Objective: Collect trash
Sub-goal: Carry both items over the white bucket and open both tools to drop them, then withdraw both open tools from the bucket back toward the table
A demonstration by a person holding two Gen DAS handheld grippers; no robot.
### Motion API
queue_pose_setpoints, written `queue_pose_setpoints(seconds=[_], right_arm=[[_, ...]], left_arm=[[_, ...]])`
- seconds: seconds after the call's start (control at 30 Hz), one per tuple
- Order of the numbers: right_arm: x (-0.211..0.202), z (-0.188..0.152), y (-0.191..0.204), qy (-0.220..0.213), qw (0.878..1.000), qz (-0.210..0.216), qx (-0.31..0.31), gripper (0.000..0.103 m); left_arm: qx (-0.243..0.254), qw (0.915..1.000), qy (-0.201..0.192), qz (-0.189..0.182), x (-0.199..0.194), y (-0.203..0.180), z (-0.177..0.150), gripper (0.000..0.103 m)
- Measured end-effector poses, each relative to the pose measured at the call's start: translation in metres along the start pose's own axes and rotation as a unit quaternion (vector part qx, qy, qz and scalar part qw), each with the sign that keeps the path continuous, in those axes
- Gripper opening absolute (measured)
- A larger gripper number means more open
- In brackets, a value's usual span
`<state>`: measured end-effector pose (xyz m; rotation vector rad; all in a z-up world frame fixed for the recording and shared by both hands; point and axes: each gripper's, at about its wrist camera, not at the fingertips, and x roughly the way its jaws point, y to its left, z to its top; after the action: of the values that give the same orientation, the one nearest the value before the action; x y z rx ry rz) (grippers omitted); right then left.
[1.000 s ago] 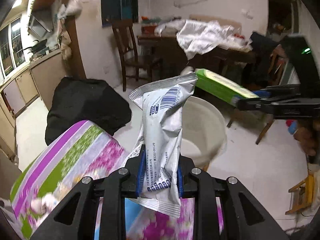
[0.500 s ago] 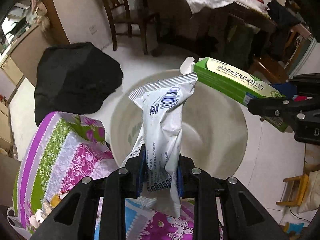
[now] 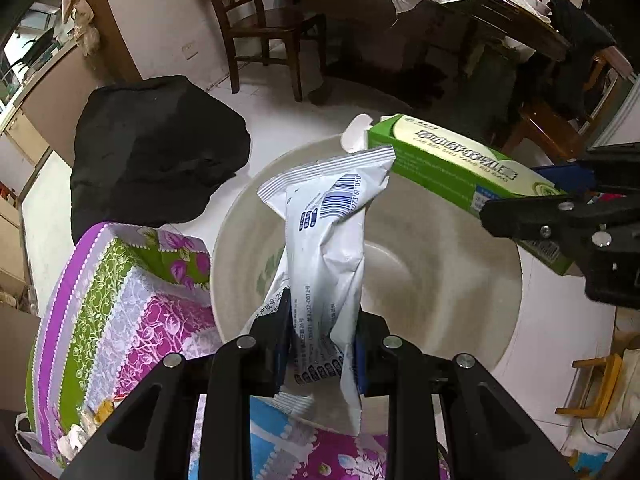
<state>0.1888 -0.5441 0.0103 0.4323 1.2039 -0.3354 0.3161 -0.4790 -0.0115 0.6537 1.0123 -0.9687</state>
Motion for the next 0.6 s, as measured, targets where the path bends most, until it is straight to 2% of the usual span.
queue_pose_setpoints(seconds=[0.03,0.13,0.6], right_arm=[[0.001,0.001,-0.001,-0.003,1.0,0.003,0.001,0.035],[0.004,0.006,-0.005,-0.007,1.0,-0.001,0.011,0.055],[0.016,0.01,-0.004,-0.007,1.0,-0.011,0.008,0.055]], left_arm=[[-0.001,1.0,-0.002,0.001,0.002,0.0,0.001,0.028],[-0.011,0.9998,-0.013,0.014,0.004,0.006,0.001,0.042],[-0.019,0.9994,-0.018,0.023,0.01,0.025,-0.006,0.045]])
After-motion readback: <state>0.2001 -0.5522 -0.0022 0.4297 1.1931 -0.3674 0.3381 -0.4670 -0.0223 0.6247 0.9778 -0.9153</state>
